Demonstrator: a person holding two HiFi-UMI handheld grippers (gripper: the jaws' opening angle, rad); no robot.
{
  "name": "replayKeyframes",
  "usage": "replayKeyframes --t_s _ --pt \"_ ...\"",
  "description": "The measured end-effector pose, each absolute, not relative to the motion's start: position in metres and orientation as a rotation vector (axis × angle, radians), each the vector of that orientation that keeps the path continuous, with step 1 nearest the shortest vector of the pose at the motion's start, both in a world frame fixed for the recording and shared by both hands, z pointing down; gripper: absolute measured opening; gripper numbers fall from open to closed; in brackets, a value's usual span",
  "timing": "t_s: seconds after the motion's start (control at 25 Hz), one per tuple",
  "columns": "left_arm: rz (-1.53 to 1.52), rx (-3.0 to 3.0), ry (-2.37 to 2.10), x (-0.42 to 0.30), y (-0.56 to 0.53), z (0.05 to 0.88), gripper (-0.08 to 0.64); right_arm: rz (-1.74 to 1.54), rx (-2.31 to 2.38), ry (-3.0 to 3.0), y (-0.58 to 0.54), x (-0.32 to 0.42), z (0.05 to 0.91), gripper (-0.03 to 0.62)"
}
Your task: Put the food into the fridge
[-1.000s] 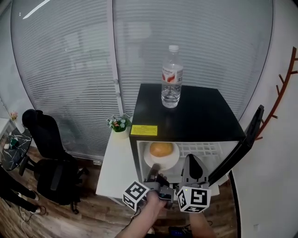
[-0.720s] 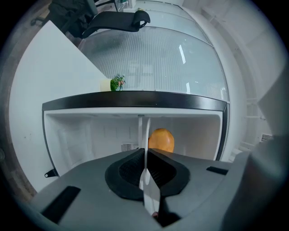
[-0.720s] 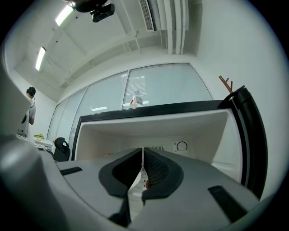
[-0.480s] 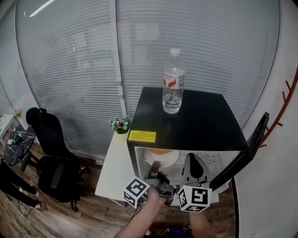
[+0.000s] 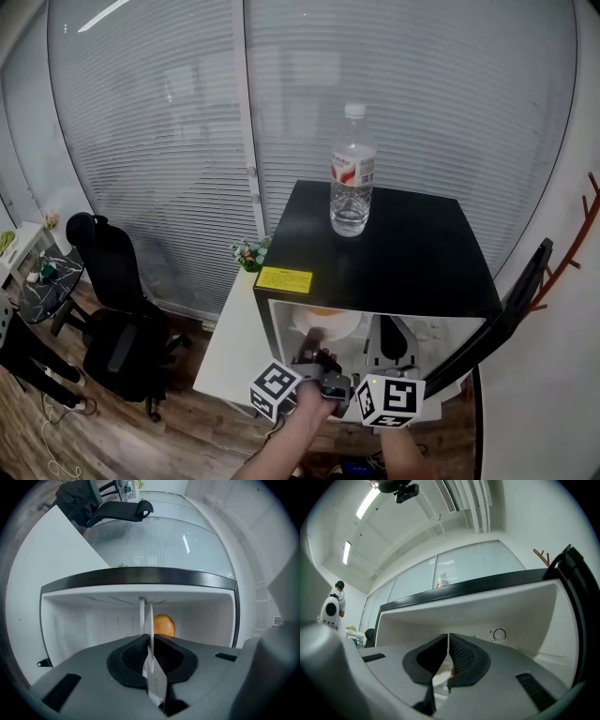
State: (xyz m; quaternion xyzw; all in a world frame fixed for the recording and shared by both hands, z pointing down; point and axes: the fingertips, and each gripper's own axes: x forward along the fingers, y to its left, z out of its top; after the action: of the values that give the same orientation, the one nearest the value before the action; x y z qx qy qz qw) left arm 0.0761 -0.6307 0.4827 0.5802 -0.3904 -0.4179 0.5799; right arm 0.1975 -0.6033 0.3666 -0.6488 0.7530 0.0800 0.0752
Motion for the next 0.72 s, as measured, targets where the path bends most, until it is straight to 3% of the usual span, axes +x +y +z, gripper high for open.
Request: replayKeyframes --t_s 0.36,0.48,0.72 --pt "-1.012 1.376 -0.898 0.077 -0.627 0.479 0.04 0.253 -1.923 2.275 -0.598 0.199 0.365 0.034" --pt "-1.019 1.381 -0.885 0.078 -0.622 0.48 0.1 0.244 -1.933 2.273 -0.594 0.201 0.364 0.034" --pt "-1.027 1.407 -0.897 0.073 -0.606 0.479 0.115 0.252 -1.928 2.278 -0.585 0.203 0.363 0.034"
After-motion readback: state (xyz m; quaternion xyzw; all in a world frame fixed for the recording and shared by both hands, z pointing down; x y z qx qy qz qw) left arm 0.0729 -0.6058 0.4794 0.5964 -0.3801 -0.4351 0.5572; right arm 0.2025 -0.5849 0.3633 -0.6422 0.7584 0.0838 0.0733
